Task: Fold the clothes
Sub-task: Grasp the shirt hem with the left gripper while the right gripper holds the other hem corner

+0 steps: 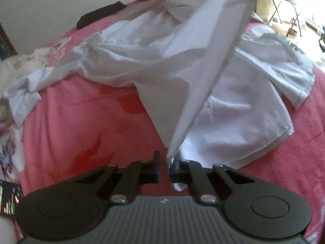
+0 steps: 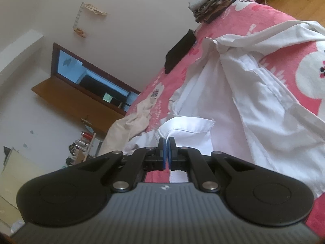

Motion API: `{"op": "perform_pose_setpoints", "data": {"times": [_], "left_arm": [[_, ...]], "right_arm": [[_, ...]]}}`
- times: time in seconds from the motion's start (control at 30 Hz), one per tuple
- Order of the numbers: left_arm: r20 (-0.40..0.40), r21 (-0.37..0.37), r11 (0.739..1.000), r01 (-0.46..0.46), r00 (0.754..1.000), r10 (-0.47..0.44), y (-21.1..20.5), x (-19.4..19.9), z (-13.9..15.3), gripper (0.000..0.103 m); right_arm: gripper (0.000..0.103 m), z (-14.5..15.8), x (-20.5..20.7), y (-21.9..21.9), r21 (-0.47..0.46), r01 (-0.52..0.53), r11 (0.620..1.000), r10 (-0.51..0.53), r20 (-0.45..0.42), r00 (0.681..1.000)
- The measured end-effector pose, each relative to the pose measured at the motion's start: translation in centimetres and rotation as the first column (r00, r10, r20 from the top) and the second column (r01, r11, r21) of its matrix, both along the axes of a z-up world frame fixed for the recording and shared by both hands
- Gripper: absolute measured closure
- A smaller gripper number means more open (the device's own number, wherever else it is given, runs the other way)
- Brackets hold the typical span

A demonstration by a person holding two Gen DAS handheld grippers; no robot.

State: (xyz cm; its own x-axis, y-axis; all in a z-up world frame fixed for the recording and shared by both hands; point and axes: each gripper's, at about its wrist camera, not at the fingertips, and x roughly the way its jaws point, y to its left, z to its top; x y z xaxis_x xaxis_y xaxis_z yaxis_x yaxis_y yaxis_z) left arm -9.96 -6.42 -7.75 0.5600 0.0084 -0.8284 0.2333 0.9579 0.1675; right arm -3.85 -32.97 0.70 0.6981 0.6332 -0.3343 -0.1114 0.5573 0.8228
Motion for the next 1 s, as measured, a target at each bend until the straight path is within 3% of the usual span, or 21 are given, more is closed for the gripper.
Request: {"op": "perform_pose_setpoints", "data": {"times": [0.13,0.27,0.47,0.7,0.87,1.0], "left_arm": [[0.002,-0.074,0.996,-0.052,0.999,0.052,1.8,-0.3,1.2,0.097],[0.016,-0.07,0.994,-0.081,0.996,0.082,3.0,-0.6,1.5,0.099],[0.043,0.055,0.997,0.051,0.998,-0.053,3.0,-3.0,2.0,0.102],[0.013,0.189,0.953,0.235,0.97,-0.242,3.5,-6.8,2.5,0.102],[0.001,0.243,0.938,0.245,0.967,-0.253,4.3,-8.0,2.7,0.102],[0.018,0.324,0.914,0.245,0.964,-0.264,4.8,-8.9,2.6,0.102]], "right_arm": [[0.102,-0.2,-0.3,-0.2,-0.002,0.01,1.0,-0.01,-0.004,1.0],[0.102,-0.6,-0.6,-0.3,-0.009,0.018,1.0,-0.018,-0.016,1.0],[0.102,-2.0,-1.6,0.1,-0.053,0.007,0.999,-0.01,-0.063,0.998],[0.102,-4.5,-3.2,0.8,-0.154,-0.071,0.986,0.046,-0.164,0.985],[0.102,-6.4,-4.0,1.6,-0.191,-0.136,0.972,0.088,-0.241,0.967],[0.102,-6.5,-4.5,2.7,-0.199,-0.198,0.96,0.15,-0.235,0.96]]}}
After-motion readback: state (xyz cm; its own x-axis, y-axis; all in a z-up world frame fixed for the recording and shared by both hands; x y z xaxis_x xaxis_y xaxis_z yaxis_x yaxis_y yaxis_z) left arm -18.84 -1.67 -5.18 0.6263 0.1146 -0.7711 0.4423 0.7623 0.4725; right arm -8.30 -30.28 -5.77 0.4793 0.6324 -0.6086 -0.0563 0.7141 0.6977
